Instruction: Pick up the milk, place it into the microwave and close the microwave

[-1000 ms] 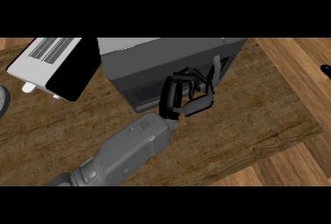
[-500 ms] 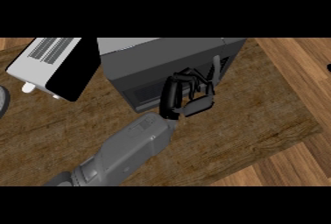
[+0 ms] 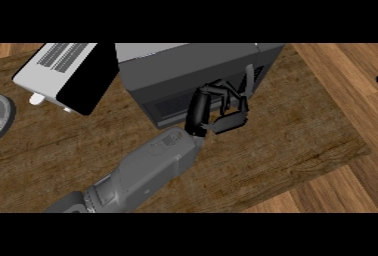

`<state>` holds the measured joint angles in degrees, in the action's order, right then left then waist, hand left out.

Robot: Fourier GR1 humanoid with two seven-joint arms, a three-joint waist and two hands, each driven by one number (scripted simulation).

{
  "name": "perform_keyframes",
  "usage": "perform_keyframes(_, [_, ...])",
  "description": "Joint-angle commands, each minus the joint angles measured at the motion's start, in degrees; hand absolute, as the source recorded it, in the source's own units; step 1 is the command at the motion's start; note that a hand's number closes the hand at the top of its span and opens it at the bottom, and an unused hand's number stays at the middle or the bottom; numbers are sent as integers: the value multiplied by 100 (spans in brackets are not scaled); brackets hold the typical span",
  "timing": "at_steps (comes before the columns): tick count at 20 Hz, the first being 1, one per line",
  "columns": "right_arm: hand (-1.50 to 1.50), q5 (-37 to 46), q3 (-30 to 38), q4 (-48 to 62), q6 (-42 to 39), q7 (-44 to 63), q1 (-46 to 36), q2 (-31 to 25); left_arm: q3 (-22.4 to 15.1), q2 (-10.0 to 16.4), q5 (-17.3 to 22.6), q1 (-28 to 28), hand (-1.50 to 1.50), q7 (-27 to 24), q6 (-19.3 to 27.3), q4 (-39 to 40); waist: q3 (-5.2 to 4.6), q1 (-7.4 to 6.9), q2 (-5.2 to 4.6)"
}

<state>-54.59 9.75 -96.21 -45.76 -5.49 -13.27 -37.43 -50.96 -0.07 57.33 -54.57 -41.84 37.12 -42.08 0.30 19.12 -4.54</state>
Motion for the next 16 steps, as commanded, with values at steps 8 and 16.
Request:
perform_keyframes(8, [-150,-314,177,-96,-67,78,253,-255,267,6,601,80,150,537,474,939,-28,-320,3])
perform_keyframes(16, [-150,-540,275,-313,-12,147,505,-387,127,29,819,106,-150,414,240,958,-41,-421,20])
